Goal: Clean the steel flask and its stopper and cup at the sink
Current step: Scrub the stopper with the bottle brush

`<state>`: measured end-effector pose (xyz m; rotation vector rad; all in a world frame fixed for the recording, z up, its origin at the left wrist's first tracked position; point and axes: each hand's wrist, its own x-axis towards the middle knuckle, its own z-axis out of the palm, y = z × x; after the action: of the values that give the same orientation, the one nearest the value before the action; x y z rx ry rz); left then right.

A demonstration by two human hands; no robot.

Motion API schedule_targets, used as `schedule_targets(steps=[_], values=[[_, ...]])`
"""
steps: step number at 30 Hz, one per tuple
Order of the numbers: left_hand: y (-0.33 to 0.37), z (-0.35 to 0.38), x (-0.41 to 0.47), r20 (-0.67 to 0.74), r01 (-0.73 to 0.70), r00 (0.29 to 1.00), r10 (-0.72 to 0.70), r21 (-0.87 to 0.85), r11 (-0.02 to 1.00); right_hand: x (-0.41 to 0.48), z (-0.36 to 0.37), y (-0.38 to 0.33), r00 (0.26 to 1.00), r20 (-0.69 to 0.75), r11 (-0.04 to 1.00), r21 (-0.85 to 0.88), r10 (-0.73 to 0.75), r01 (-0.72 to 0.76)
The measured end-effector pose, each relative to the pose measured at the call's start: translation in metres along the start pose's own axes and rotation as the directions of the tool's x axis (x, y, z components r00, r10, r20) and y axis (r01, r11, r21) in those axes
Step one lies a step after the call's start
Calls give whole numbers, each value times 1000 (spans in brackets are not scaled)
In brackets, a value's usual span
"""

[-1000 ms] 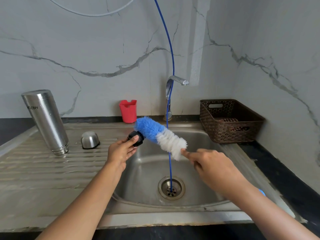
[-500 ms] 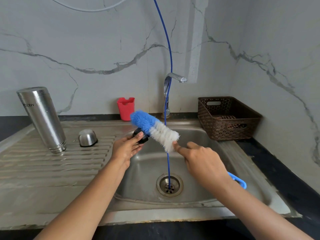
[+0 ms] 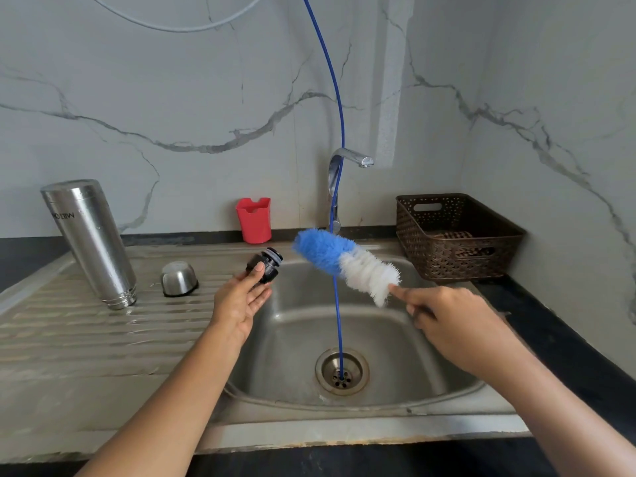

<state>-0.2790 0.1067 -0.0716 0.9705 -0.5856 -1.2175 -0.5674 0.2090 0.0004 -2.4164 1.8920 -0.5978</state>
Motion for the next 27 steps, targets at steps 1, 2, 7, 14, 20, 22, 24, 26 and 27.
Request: schedule_targets(steps=[1,2,7,14,20,22,24,26,27], values=[[-1,0,0,4,-47,999,47,23,999,1,1,-3,999,46,1000,30,-8,7],[-2,1,-1,6,-111,994,111,55,992,3,2,-6,996,86,998,58,-16,11],[-5,3,-1,134,-515,849,511,426,744,21,17,-13,976,218,948,312,-5,-65],[-1,-6,5,124,-562,769,627,599,571,27,21,-14,896,441,629,685,42,-367],[-7,4,-1,254,-602,768,589,600,527,31,25,-13,891,448,582,706,73,-403],[-2,1,2,175,-568,796,580,549,614,28,25,-12,892,449,559,725,59,-402],[2,-2,1,117,-540,811,573,526,657,24,23,-10,890,455,550,733,40,-399],[0,1,-1,149,-533,825,545,527,662,25,25,-8,887,460,542,734,48,-410],[-3,3,-2,172,-528,834,525,529,665,28,27,-8,886,459,533,736,61,-418]])
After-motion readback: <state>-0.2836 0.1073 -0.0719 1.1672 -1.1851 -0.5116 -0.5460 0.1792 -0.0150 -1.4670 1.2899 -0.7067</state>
